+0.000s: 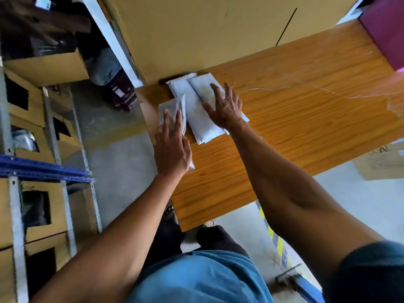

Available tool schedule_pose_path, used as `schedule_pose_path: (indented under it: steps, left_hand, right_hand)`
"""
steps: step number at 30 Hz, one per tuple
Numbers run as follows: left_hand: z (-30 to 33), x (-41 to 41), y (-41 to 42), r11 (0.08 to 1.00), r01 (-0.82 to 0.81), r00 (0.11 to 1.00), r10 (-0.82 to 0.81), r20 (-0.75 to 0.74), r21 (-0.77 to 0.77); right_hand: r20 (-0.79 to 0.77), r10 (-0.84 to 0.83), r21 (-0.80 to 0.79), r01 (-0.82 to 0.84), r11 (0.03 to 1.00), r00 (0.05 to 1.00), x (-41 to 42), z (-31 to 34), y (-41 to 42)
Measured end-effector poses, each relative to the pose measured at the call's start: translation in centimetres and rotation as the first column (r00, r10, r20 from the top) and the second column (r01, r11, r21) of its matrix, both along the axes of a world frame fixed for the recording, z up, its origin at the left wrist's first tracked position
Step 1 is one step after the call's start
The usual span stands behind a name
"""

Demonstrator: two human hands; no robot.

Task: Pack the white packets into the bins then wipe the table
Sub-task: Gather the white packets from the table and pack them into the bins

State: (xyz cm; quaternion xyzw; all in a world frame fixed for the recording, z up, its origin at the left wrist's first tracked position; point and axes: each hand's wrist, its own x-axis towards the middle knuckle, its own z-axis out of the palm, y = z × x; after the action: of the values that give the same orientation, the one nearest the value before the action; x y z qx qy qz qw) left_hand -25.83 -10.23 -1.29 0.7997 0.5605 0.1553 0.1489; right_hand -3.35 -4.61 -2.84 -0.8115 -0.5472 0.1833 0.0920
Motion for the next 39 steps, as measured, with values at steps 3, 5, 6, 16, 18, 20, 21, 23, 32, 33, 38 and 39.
schedule_pose_path:
  steps: [3, 5, 6, 16, 18, 20, 21, 23, 32, 33, 38, 39]
  left_hand:
    - [0.0, 0.3, 0.4, 1.0, -0.014, 1.0, 0.014, 0.001, 0.0]
    - [-0.1, 0.7, 0.9, 1.0, -0.015, 1.0, 0.015, 0.005, -0.012]
    - [-0.2, 1.0, 1.1, 1.0, -0.013, 1.0, 0.013, 0.011, -0.014]
    - [-1.1, 2.9, 2.4, 0.999, 0.026, 0.991, -0.023, 0.13, -0.023]
    - [-0.8, 3.5, 2.5, 0.998, 0.056, 0.987, -0.054, 0.153, -0.009]
    - [-0.6, 4.1, 2.7, 0.994, 0.105, 0.978, -0.103, 0.183, 0.0]
    - [-0.4, 4.5, 2.7, 0.991, 0.132, 0.971, -0.13, 0.199, 0.003]
    - [-0.2, 5.4, 2.6, 0.982, 0.188, 0.958, -0.189, 0.217, 0.024]
    - [0.5, 10.1, -0.1, 0.961, 0.274, 0.953, -0.275, 0.125, 0.025]
    - [0.3, 10.8, -0.7, 0.961, 0.278, 0.955, -0.277, 0.109, 0.012]
    - [-0.4, 15.1, -3.1, 0.952, 0.303, 0.953, -0.301, 0.044, -0.04]
    - [-0.4, 16.3, -3.5, 0.95, 0.307, 0.952, -0.305, 0.03, -0.052]
  right_hand:
    - [-0.002, 0.018, -0.04, -0.018, 0.999, 1.0, 0.2, -1.0, 0.1]
    - [0.025, 0.019, -0.053, -0.017, 0.998, 1.0, 0.3, -1.3, 0.0]
    - [0.034, 0.011, -0.054, -0.009, 0.999, 0.999, 0.4, -1.4, -0.1]
    - [0.002, -0.135, -0.046, 0.135, 0.99, 0.991, 1.6, -0.1, -1.7]
    - [-0.007, -0.162, -0.034, 0.162, 0.986, 0.987, 1.8, 0.2, -2.4]
    - [-0.02, -0.175, -0.011, 0.174, 0.985, 0.984, 1.9, 0.5, -3.2]
    - [-0.033, -0.171, 0.009, 0.171, 0.985, 0.985, 2.1, 0.7, -3.6]
    - [-0.054, -0.164, 0.061, 0.167, 0.984, 0.985, 2.5, 1.1, -4.5]
    - [0.061, -0.166, 0.105, 0.159, 0.982, 0.984, 6.4, 1.2, -9.7]
    - [0.064, -0.168, 0.103, 0.161, 0.982, 0.984, 7.1, 0.9, -10.5]
    - [0.052, -0.177, 0.11, 0.171, 0.979, 0.983, 11.7, 0.3, -13.8]
    - [0.055, -0.179, 0.109, 0.172, 0.979, 0.982, 12.9, 0.2, -14.5]
